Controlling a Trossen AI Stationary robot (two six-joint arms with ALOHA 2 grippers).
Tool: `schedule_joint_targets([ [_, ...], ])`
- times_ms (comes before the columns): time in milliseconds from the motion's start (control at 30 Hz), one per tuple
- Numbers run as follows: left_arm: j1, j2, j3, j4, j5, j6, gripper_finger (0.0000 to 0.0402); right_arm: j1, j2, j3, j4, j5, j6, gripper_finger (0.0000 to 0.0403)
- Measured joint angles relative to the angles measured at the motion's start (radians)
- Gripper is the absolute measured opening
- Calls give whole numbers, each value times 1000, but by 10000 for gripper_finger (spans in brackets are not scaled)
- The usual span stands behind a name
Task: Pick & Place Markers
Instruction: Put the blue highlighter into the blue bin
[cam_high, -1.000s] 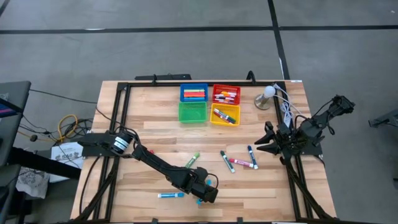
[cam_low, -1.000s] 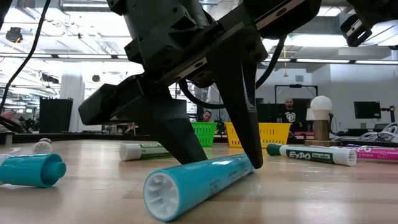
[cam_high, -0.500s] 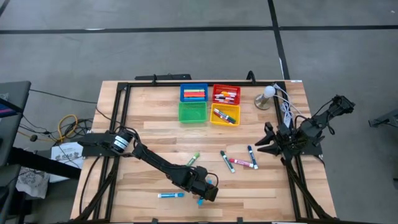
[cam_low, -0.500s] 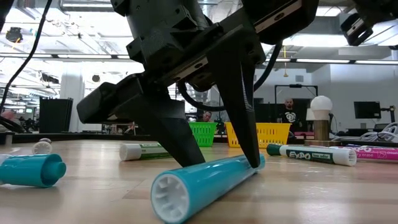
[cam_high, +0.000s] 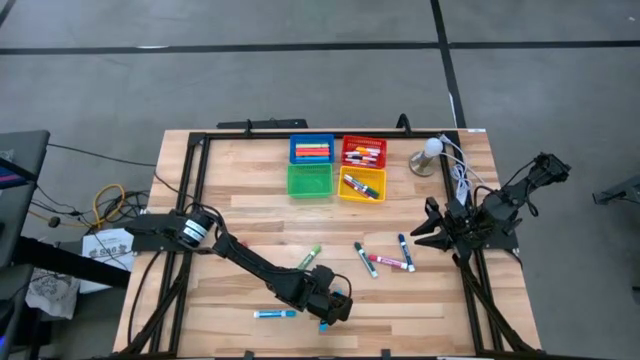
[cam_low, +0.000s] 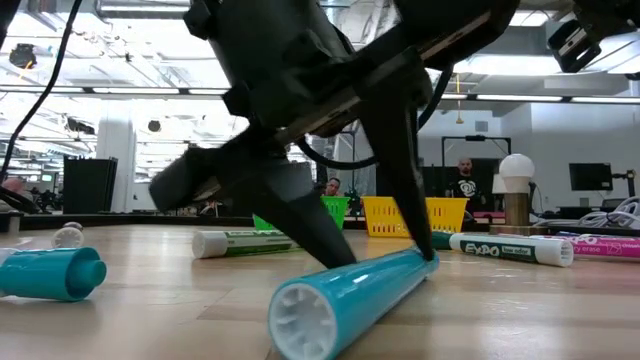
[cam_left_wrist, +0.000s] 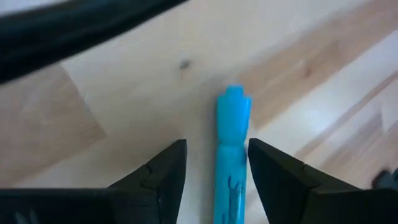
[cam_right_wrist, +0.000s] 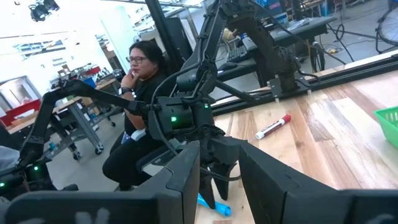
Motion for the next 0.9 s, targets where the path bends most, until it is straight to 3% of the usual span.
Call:
schedule_joint_targets([
  [100,0,2,-2,16,-20,13,177,0,0,0,0,0,0,102],
  [233,11,1,-2,15,73,76,177,0,0,0,0,0,-1,102],
  [333,8,1,-2,14,70,103,177,-1,0,0,0,0,-5,102],
  [900,-7,-4,3,-54,234,72,176,-1,0,0,0,6,-19,102],
])
